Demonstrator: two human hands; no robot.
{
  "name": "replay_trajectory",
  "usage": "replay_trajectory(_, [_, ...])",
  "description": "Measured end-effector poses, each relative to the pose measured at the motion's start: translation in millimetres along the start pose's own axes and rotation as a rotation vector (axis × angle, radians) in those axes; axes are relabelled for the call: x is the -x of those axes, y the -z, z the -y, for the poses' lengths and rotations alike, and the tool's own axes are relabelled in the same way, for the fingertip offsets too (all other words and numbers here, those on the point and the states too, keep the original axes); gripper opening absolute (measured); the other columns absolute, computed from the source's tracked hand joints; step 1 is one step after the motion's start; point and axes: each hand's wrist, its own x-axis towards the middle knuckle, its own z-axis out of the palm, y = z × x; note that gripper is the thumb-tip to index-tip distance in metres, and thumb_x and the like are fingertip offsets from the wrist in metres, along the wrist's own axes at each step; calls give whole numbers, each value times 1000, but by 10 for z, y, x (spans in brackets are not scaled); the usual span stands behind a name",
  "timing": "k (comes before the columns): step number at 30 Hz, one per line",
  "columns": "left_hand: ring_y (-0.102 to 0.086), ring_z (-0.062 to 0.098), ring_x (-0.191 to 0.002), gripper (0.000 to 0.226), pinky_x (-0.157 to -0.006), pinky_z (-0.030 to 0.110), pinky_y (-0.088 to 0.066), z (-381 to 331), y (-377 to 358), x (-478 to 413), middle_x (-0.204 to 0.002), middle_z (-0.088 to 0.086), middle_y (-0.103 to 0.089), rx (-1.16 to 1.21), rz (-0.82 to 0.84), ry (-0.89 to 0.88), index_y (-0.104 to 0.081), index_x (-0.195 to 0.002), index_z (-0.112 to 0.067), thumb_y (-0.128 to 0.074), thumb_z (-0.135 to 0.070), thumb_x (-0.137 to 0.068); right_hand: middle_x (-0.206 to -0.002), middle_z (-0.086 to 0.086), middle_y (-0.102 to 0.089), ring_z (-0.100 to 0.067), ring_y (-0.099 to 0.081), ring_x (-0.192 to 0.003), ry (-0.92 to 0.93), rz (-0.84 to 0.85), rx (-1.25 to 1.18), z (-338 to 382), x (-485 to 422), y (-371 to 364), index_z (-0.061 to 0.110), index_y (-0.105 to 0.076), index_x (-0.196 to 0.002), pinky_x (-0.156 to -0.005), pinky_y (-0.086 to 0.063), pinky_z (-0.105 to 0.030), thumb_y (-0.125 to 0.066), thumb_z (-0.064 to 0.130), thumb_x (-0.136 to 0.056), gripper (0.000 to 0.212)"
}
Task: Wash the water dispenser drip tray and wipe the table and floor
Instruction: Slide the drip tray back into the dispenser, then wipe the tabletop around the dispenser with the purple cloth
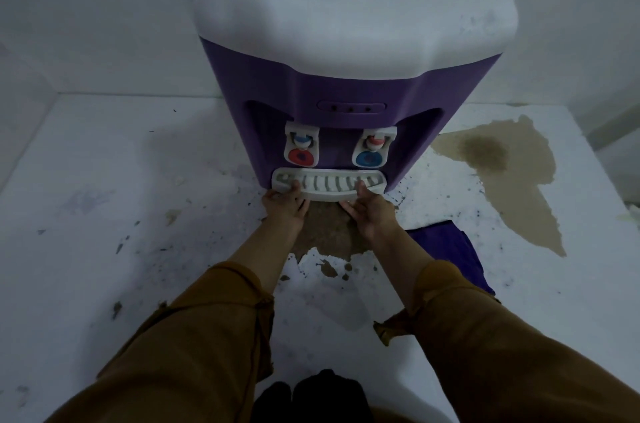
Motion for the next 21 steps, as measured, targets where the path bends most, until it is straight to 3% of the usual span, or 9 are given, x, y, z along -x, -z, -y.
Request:
replay_trajectory(4, [-55, 27, -120, 52, -94, 37, -48, -6, -9, 4, -133, 15, -53, -63, -22, -32, -37, -139, -8, -58, -8, -92, -86, -11, -61, -21, -62, -74, -10, -24, 12, 5, 32, -21, 3, -59, -96, -65, -58, -32, -68, 9, -84, 16])
replay_trajectory(6, [-60, 24, -109, 51, -89, 34, -50, -9, 5, 12, -122, 13, -58, -94, -19, -33, -39, -139, -8, -59, -11, -91, -89, -11, -61, -20, -62, -74, -14, -41, 42, 12, 50, -34, 1, -61, -102, -73, -57, -31, -70, 9, -83, 22])
replay_trajectory(11, [-52, 23, -119, 49, -90, 31, -47, -35, 55, 37, -135, 12, -52, -168, -6, -21, -44, -137, -8, -59, -15, -91, -104, -14, -62, -21, -62, -78, -11, -117, 88, 34, 99, -61, 0, -55, -118, -84, -56, -34, -74, 10, -79, 44])
replay_trajectory(16, [-55, 21, -119, 47, -83, 26, -50, -106, 84, 64, -130, 13, -56, -201, -68, -26, -49, -133, -1, -63, -10, -88, -113, -16, -66, -25, -66, -98, -14, -176, 127, 49, 183, -67, 0, -57, -119, -87, -56, -34, -74, 12, -79, 45])
replay_trajectory(21, [-54, 21, -121, 61, -89, 28, -49, -116, 144, 100, -133, 13, -54, -209, -104, -47, -38, -142, -7, -64, -9, -87, -116, -19, -63, -28, -65, -101, -19, -162, 122, 42, 270, -58, -1, -57, -118, -81, -55, -32, -72, 12, -82, 42])
